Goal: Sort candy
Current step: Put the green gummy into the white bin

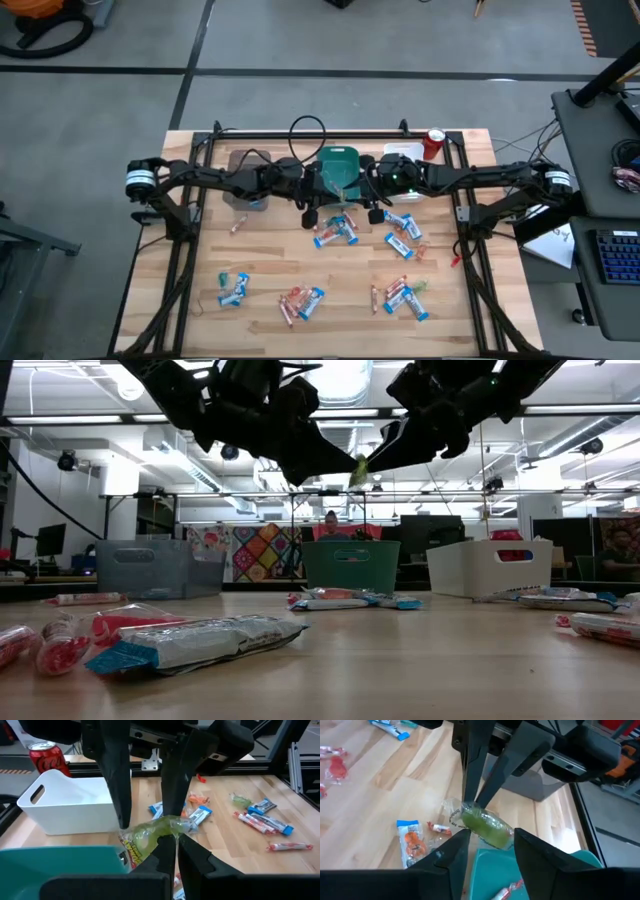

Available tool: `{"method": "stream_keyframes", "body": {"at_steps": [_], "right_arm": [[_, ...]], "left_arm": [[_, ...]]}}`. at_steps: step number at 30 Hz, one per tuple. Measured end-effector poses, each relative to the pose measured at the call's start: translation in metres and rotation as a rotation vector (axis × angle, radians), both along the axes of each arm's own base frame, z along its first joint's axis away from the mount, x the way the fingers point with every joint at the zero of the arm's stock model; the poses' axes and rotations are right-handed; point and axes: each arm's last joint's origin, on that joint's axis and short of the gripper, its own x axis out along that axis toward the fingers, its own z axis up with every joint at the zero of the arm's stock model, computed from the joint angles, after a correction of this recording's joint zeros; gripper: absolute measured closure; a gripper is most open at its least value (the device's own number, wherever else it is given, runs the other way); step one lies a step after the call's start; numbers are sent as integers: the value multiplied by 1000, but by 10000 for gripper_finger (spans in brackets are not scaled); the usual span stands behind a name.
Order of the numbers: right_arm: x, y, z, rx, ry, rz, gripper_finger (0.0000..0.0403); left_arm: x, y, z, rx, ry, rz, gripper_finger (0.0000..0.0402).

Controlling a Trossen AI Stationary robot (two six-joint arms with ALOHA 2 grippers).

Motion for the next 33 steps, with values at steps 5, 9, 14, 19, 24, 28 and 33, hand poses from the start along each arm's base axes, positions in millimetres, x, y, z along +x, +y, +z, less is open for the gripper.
{"method": "stream_keyframes", "body": {"at_steps": [5,9,14,19,24,28,33], "right_arm": [[-2,-1,2,1,23,-76,287],[-2,-2,5,7,55,-93,283],[0,1,13,5,77,-79,251],[3,13,17,-32,74,-15,207],[4,17,18,-39,71,1,189],[4,17,18,-38,70,1,189],[8,17,12,-36,91,2,189]], "left_arm": [[-4,0,-9,-21,112,4,402],[-7,-1,-15,-40,177,6,402],[-8,-1,-17,-56,204,10,402],[-7,-1,-14,-59,167,13,402],[-5,0,-12,-67,142,17,402],[-4,-3,-10,-65,120,9,402],[2,-9,1,-61,75,-18,402]]}}
